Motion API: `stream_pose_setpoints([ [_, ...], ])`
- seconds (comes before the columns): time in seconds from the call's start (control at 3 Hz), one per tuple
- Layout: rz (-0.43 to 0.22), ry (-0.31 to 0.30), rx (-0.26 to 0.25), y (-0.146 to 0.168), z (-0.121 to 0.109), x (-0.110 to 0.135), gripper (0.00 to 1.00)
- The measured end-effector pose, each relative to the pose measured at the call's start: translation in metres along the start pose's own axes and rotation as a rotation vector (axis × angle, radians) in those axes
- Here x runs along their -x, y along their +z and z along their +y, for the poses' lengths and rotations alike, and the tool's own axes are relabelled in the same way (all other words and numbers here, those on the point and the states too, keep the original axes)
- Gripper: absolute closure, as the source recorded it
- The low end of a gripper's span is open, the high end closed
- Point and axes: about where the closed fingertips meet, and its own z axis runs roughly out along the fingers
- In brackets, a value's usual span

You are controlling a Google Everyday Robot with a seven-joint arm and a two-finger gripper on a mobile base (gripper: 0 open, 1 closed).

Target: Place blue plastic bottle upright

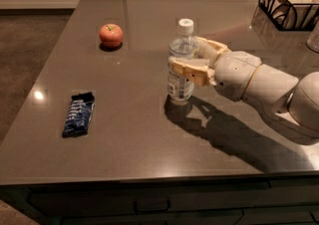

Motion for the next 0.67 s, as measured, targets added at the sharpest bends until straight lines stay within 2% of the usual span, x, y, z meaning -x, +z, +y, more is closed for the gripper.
stream_pose_setpoints([
  [0.67,0.004,-0.006,0.002,-0.0002,-0.0016,-0.007,0.38],
])
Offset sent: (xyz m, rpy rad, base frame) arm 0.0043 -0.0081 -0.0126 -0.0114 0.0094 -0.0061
